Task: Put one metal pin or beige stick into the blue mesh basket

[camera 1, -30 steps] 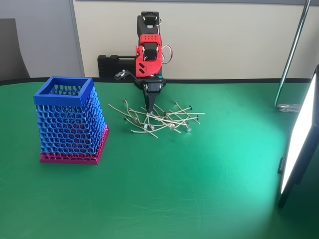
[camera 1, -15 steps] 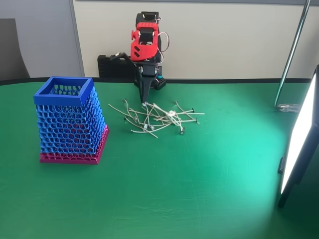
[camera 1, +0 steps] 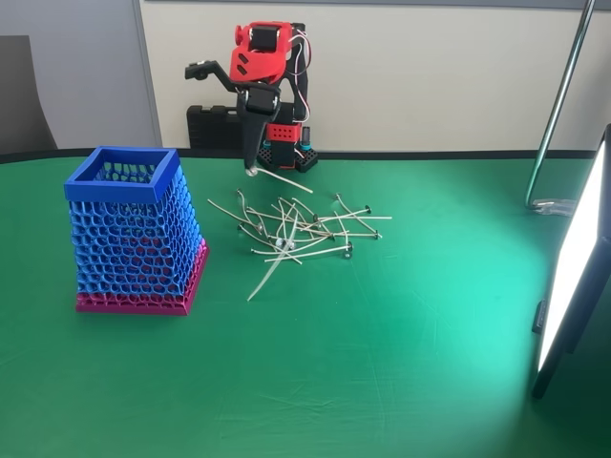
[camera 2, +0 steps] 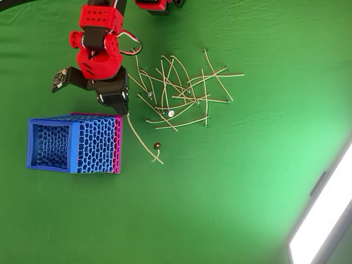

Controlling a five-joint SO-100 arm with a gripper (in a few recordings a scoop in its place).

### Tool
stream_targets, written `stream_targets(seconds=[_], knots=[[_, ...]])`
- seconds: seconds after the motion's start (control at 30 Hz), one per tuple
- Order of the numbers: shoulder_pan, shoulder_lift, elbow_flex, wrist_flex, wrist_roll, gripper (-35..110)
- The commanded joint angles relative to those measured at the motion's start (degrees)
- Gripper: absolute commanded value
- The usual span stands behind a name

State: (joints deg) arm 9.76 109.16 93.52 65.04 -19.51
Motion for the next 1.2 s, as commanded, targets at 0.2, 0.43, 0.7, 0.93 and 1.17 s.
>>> stream_targets(seconds=[0.2, 0.43, 0.7, 0.93, 1.17], knots=[[2.20, 5.27, -4.39, 0.44, -2.37, 1], [5.19, 3.78, -9.76, 2.29, -3.52, 1], [7.56, 5.89, -10.55, 2.37, -4.22, 1], [10.99, 5.45, -12.48, 2.55, -5.62, 1], [15.38, 3.43, -17.31, 1.58, -7.29, 1]])
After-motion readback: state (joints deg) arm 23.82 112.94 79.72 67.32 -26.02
